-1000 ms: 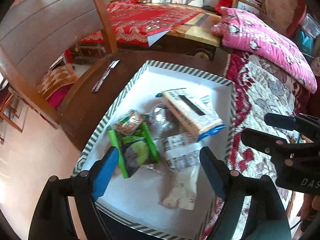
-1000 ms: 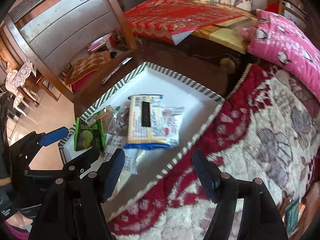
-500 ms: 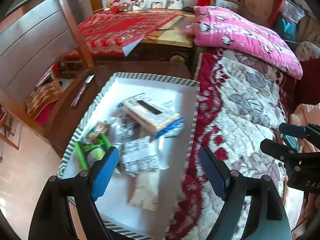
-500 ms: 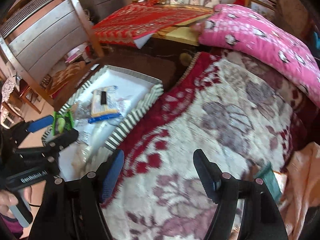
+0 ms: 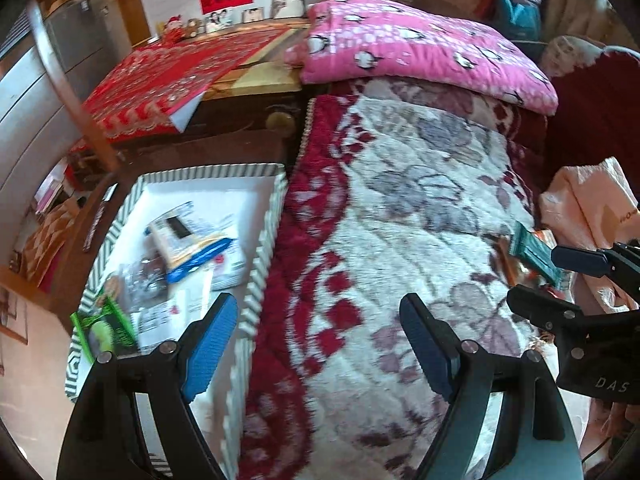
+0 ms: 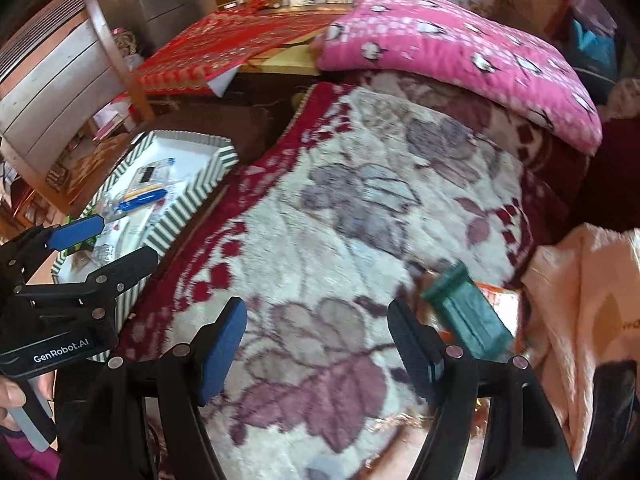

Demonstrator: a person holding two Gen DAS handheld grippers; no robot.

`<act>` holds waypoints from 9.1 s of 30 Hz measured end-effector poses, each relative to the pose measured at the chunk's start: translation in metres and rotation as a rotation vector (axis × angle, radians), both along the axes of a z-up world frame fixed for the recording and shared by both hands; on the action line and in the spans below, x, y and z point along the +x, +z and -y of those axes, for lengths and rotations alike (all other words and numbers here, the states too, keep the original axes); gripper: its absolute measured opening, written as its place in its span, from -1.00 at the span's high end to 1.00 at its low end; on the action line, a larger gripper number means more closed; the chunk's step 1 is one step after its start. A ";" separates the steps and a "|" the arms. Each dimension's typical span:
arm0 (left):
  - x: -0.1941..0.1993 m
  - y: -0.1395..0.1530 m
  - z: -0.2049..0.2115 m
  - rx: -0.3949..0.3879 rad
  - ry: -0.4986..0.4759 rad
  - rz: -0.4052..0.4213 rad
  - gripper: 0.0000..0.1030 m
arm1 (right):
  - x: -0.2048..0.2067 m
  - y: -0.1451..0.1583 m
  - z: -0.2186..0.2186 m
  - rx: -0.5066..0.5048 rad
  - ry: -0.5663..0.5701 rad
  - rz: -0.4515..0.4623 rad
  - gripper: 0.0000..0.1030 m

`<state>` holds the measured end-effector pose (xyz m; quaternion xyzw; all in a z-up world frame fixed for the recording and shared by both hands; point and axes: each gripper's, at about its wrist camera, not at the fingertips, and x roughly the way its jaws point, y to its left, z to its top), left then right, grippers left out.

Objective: Organize snacks
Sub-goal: 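Move both grippers back over the remaining snacks on the bedspread, then grasp the dark green packet with the right gripper, then grasp the orange cracker packet with the left gripper, then carry the cracker packet and dark green packet over the striped tray, then open both grippers to drop the packets into the tray, then move both grippers back over the remaining snacks on the bedspread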

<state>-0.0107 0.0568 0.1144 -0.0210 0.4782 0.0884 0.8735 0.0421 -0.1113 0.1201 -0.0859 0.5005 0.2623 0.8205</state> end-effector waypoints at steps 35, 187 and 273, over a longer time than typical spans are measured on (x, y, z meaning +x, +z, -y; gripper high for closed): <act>0.041 -0.026 0.085 0.061 -0.135 -0.058 -0.60 | 0.013 -0.036 0.079 -0.048 -0.114 -0.060 -0.56; -0.087 -0.016 -0.196 -0.065 0.343 0.005 -0.05 | -0.024 -0.016 -0.254 -0.002 0.456 -0.075 0.07; 0.014 -0.010 0.028 -0.028 -0.046 0.004 -0.61 | 0.000 -0.008 0.027 0.001 -0.059 -0.047 -0.43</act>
